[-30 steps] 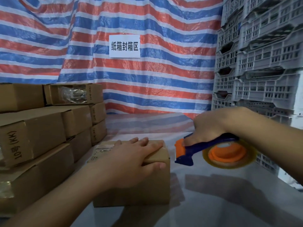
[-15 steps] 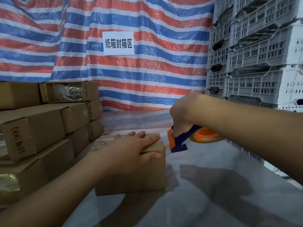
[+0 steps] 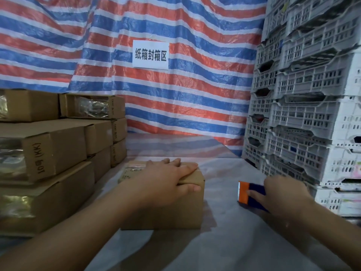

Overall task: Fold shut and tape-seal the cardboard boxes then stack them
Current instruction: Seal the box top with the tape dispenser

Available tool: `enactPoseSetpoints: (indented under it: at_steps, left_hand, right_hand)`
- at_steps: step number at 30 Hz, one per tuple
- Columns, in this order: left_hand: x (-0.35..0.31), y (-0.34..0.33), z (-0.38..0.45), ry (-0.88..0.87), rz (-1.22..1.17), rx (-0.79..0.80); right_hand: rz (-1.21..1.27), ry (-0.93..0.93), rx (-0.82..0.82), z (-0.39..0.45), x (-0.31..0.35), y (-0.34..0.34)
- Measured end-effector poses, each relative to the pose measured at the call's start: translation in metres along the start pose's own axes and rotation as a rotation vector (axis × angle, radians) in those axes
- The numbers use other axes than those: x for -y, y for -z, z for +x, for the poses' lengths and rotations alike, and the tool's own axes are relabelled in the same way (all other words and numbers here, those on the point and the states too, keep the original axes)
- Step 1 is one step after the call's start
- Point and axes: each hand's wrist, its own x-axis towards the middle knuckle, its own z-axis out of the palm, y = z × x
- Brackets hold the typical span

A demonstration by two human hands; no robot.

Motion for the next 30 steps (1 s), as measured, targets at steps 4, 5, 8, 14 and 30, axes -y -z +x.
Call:
enactPoseSetpoints:
  at_steps: [4, 5, 8, 14, 30]
  left_hand:
    - [0.001, 0.000, 0.001, -0.004, -0.018, -0.006]
    - [0.001, -0.001, 0.001, -0.004, -0.020, -0.007]
    - [0.001, -0.002, 0.002, -0.010, -0.025, -0.014]
    - [-0.001, -0.001, 0.001, -0.015, -0.036, -0.036]
    - [0.046, 0.002, -0.049, 0.218, -0.216, -0.167]
  right_hand:
    - [0.127, -0.117, 0.088, -0.015, -0.001, -0.010]
    - [0.117, -0.119, 0.137, -0.015, 0.000, -0.003]
    - [0.091, -0.092, 0.055, -0.012, 0.015, 0.035]
    - [0.938, 0.227, -0.107, -0.013, 0.103, 0.112]
    - [0.990, 0.102, 0.025, -0.019, 0.151, 0.083]
